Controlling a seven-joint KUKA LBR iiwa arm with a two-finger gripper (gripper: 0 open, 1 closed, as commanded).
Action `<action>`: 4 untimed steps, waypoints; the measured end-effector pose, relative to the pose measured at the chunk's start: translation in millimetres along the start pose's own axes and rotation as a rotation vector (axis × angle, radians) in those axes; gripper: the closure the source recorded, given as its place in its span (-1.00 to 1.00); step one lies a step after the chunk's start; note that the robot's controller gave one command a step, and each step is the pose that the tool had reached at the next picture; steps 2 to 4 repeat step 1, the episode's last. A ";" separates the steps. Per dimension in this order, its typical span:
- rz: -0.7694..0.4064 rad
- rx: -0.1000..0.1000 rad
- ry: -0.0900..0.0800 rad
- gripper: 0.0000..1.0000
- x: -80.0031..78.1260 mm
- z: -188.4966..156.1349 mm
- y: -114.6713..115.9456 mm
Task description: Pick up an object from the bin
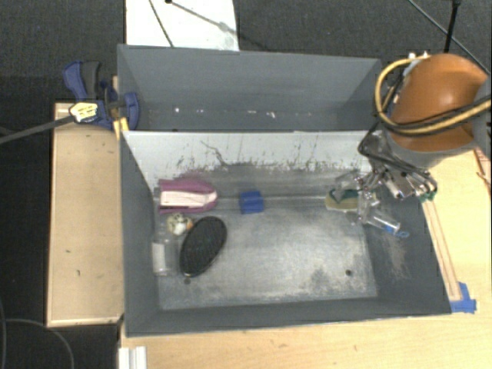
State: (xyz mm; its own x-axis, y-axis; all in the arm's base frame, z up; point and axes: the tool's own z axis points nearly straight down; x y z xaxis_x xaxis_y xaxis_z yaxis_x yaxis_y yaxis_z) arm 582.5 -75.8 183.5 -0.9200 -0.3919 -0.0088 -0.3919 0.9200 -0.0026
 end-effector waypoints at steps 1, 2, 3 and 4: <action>-0.247 0.003 0.000 1.00 1.2 -74.4 -25.8; -0.247 0.003 0.000 1.00 1.2 -74.4 -25.8; -0.247 0.003 0.000 1.00 1.2 -74.4 -25.8; -0.247 0.003 0.000 1.00 1.2 -74.4 -25.8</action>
Offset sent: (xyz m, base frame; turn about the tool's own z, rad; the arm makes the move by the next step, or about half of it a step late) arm 0.0064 -0.0232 0.0713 -0.2501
